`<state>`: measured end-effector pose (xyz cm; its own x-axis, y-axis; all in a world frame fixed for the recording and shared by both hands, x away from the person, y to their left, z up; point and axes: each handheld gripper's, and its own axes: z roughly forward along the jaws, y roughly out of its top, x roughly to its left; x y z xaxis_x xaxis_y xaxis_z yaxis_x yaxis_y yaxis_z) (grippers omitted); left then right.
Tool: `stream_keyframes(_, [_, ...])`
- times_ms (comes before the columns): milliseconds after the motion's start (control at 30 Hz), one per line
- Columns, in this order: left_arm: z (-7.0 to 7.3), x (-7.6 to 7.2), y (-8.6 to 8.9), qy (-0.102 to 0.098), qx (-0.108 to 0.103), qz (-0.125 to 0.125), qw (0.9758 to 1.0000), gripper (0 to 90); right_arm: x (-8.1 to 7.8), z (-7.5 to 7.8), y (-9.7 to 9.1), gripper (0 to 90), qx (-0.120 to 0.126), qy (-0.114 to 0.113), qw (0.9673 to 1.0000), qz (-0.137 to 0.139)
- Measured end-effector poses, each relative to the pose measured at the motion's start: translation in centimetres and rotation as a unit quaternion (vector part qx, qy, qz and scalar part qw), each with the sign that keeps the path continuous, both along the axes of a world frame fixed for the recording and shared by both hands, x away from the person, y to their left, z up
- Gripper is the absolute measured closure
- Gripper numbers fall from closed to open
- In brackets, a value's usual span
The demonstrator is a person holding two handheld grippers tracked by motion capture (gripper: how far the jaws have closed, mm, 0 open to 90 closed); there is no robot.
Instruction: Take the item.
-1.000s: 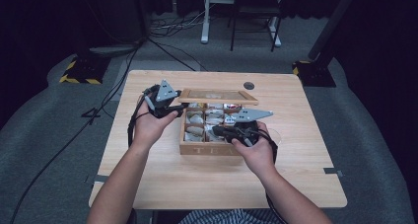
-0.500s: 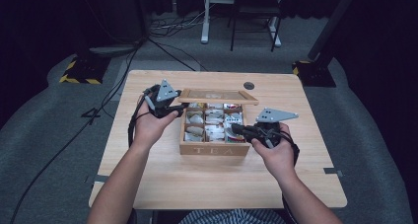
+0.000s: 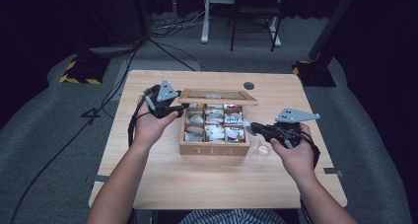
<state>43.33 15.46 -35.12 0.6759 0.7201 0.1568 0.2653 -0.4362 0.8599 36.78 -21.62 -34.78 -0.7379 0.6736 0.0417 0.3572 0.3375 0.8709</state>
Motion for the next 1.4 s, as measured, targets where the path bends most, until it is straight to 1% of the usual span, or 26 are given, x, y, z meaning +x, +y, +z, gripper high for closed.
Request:
stream_keyframes(100, [0.0, 0.0, 0.0, -0.001, 0.000, 0.001, 1.0000, 52.6, -0.2, 0.0, -1.2, 90.0, -0.001, 0.001, 0.9999, -0.012])
stream_keyframes(267, [0.0, 0.0, 0.0, -0.002, 0.002, 0.000, 1.0000, 52.5, -0.3, -0.3, -2.9, 90.0, 0.004, 0.004, 0.9995, -0.032])
stream_keyframes(433, [0.0, 0.0, -0.1, -0.003, 0.005, 0.001, 1.0000, 52.5, -0.4, -0.5, -4.0, 90.0, 0.007, 0.009, 0.9989, -0.045])
stream_keyframes(600, [0.0, 0.0, -0.1, -0.003, 0.006, 0.001, 1.0000, 52.4, -0.4, -0.7, -4.6, 90.0, 0.008, 0.011, 0.9985, -0.054])
stream_keyframes(833, [0.0, 0.0, -0.1, -0.003, 0.005, 0.001, 1.0000, 52.4, 0.0, -1.5, -5.5, 90.0, 0.014, 0.019, 0.9974, -0.067])
stream_keyframes(967, [0.0, 0.0, -0.1, -0.003, 0.005, 0.002, 1.0000, 52.5, 0.2, -2.1, -5.9, 90.0, 0.017, 0.024, 0.9970, -0.072])
stream_keyframes(1000, [0.0, 0.0, -0.1, -0.002, 0.006, 0.002, 1.0000, 52.5, 0.3, -2.5, -6.0, 90.0, 0.020, 0.027, 0.9966, -0.075])
stream_keyframes(1033, [0.0, 0.0, -0.1, -0.002, 0.006, 0.002, 1.0000, 52.5, 0.3, -2.5, -6.0, 90.0, 0.020, 0.027, 0.9966, -0.075])
stream_keyframes(1133, [0.0, 0.0, -0.1, -0.002, 0.006, 0.002, 1.0000, 52.4, 0.6, -3.4, -6.3, 90.0, 0.024, 0.037, 0.9957, -0.082])
stream_keyframes(1400, [0.0, 0.0, -0.1, -0.002, 0.005, 0.003, 1.0000, 52.5, 1.0, -4.5, -6.7, 90.0, 0.028, 0.048, 0.9944, -0.090])
